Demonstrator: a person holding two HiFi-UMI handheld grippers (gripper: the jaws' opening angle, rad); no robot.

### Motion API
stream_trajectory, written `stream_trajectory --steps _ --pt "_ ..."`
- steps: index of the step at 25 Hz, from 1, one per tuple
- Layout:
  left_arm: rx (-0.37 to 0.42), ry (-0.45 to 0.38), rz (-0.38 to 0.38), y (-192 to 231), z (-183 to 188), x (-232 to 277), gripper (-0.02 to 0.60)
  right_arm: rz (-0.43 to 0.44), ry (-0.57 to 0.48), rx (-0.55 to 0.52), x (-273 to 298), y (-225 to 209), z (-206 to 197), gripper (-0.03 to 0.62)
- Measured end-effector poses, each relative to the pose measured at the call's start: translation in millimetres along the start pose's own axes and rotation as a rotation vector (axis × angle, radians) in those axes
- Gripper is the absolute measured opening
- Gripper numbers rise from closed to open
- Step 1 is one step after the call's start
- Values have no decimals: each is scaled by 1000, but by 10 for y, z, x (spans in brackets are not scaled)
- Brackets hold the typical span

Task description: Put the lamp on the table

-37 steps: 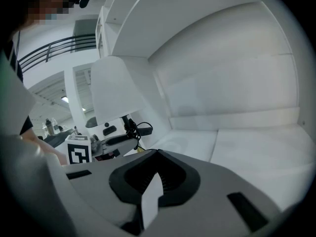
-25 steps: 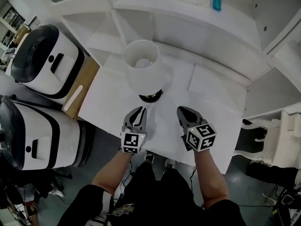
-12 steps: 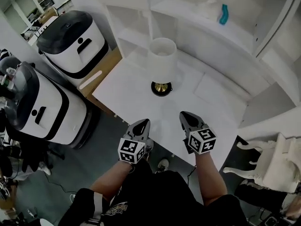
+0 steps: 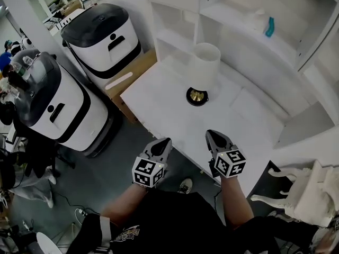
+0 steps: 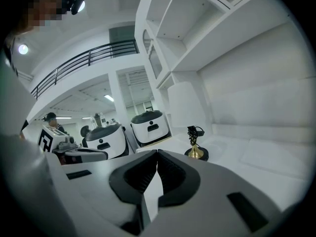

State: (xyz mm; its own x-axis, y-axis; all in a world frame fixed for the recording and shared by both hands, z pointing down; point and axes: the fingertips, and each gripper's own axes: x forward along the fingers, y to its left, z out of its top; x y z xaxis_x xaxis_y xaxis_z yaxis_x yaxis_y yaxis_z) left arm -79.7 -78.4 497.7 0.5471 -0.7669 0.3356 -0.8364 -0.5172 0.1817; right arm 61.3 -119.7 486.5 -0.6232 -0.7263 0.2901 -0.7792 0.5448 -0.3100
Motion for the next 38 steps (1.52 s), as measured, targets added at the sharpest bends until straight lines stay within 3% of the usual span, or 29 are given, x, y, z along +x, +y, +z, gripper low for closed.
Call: stream_trajectory --steps 24,38 --pt "84 41 -299 465 -111 -547 6 -259 -67 50 14 1215 -410 25" --pt "103 56 -364 539 -188 -674 6 -300 -89 66 47 1480 -550 25"
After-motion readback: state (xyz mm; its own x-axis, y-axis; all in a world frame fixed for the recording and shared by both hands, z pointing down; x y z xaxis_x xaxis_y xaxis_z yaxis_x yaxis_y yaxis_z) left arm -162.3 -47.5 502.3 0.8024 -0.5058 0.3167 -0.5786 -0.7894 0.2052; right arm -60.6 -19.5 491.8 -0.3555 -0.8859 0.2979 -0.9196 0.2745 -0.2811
